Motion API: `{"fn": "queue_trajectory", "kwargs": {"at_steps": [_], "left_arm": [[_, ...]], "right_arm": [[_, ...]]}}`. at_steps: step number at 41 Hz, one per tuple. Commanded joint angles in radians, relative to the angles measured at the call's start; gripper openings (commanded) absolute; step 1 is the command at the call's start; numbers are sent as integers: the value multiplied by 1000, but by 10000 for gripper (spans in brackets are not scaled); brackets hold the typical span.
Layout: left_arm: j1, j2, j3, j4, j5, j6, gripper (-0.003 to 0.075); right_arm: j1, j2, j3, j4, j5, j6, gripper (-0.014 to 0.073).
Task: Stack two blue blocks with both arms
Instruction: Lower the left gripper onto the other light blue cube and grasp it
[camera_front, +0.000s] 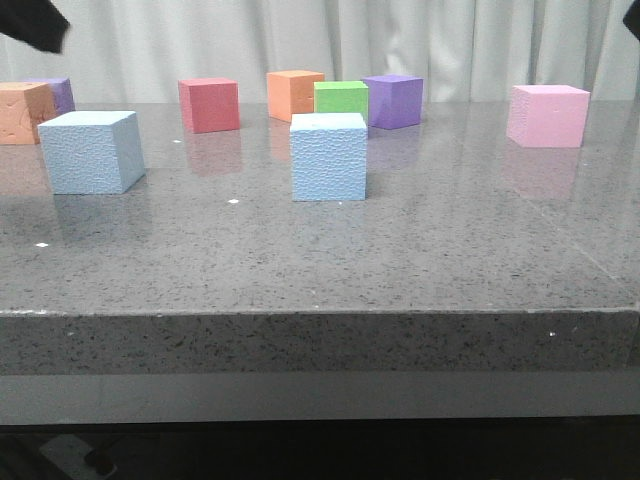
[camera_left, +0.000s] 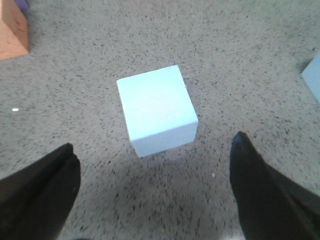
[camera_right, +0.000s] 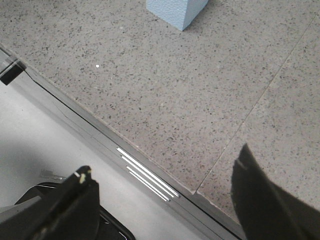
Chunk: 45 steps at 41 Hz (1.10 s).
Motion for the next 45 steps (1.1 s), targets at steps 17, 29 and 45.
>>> {"fn": "queue_trajectory", "kwargs": {"at_steps": [17, 29, 45], "left_arm": [[1, 286, -299, 24, 26, -169, 599], [1, 390, -355, 70, 46, -236, 599], [1, 431, -355, 68, 65, -236, 521]], "right_arm": [[-5, -8, -25, -2, -55, -8, 551], [-5, -8, -25, -2, -55, -8, 551], [-5, -8, -25, -2, -55, -8, 551]]}}
